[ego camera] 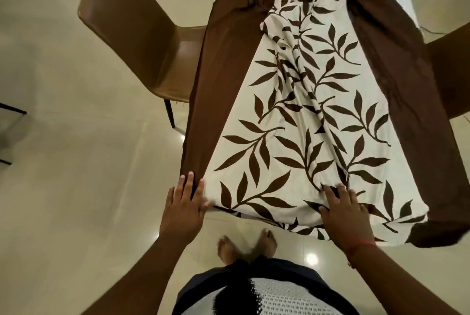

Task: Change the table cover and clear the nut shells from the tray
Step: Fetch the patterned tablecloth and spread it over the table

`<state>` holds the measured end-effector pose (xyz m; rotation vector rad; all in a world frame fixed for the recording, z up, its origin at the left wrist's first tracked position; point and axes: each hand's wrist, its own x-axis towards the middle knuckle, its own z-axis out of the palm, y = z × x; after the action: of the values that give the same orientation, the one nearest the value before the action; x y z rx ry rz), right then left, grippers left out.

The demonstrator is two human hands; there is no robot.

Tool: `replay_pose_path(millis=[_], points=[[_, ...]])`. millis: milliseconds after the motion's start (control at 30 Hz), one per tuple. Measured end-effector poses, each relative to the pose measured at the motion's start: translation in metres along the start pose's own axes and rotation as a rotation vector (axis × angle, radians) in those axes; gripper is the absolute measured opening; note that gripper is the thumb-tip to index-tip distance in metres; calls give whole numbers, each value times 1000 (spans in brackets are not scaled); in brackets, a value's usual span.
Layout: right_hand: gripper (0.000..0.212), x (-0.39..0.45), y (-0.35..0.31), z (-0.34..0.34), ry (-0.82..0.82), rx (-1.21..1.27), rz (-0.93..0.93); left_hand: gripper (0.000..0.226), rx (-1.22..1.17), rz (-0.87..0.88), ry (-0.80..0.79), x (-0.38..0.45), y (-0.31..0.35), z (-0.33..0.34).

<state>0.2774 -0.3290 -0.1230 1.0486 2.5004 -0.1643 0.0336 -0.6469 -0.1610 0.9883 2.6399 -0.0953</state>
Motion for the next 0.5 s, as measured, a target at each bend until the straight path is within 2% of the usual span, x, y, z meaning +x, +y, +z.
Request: replay_pose_path(millis=[67,167,267,400,500], points=[[61,-7,6,0,20,-25,-34,64,19,-11,-19,-7,-3,-2],[48,-2,12,-7,143,73,-9,65,44,-51,-41,-7,3,-11],[51,18,3,-14,220,89,-60,65,54,-74,-34,-3,13,-22],[52,51,-41,-32,220,53,-242,66,50,-79,-24,5,21,-39],[52,67,-97,-47,214,82,-379,69,-4,-107,11,7,8,-50]])
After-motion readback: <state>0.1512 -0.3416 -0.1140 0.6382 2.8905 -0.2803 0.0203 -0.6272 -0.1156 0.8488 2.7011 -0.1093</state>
